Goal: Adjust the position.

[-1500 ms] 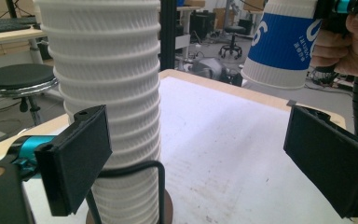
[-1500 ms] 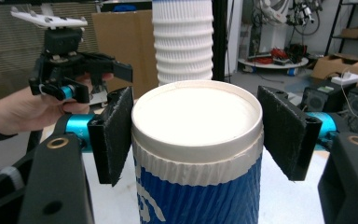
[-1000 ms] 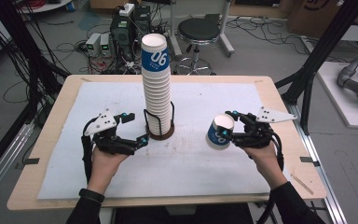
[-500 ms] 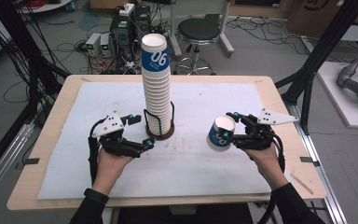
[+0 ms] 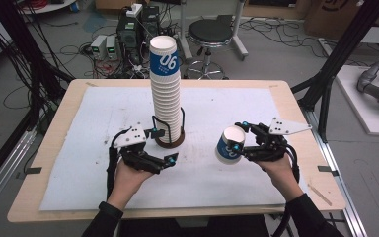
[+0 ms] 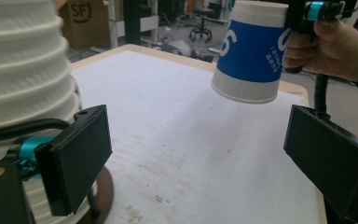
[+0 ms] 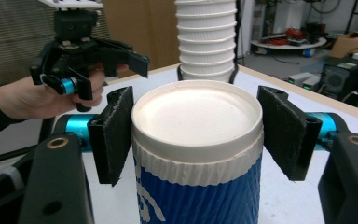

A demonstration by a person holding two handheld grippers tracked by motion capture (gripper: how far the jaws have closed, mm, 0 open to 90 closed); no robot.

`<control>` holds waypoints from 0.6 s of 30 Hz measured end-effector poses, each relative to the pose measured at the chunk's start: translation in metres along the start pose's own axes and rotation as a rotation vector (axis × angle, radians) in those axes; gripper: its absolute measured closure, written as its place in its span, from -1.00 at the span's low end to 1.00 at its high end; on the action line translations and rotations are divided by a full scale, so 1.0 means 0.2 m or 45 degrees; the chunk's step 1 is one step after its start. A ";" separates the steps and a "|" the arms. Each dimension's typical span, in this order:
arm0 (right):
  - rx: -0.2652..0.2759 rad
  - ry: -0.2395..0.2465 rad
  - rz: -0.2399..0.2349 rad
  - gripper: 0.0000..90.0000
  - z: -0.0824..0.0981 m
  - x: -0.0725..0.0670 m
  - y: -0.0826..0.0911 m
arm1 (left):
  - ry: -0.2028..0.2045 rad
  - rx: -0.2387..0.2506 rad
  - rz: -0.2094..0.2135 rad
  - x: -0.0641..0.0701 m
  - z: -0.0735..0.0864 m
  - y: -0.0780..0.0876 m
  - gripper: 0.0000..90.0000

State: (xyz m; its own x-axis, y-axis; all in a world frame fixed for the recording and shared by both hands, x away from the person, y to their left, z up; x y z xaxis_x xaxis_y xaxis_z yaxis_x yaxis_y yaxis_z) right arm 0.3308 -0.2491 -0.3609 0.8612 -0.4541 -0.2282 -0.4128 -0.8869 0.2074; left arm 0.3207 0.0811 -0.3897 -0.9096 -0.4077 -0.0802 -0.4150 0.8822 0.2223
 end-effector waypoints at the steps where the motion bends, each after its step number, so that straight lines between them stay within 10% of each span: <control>1: -0.006 0.004 -0.006 -0.30 0.00 0.00 0.00 | -0.005 -0.006 0.011 0.01 0.00 -0.01 -0.84; 18: -0.040 0.023 -0.135 -0.30 0.02 -0.08 -0.07 | -0.011 -0.061 0.224 0.13 0.01 -0.22 -0.84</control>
State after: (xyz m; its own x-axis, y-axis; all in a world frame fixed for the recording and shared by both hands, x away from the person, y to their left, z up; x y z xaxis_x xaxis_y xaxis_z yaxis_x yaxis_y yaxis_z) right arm 0.3214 -0.2294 -0.3642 0.9050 -0.3557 -0.2332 -0.3094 -0.9268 0.2128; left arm 0.3151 0.0318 -0.4037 -0.9682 -0.2462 -0.0442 -0.2486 0.9273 0.2799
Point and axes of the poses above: each handheld gripper's, and its own axes: y roughly backward along the jaws, z roughly out of its underside, x roughly to its right, the point moved 3 cm from there along -y, roughly forward along the jaws, and after that the axes turned 9 degrees about -y, right-handed, at the moved point
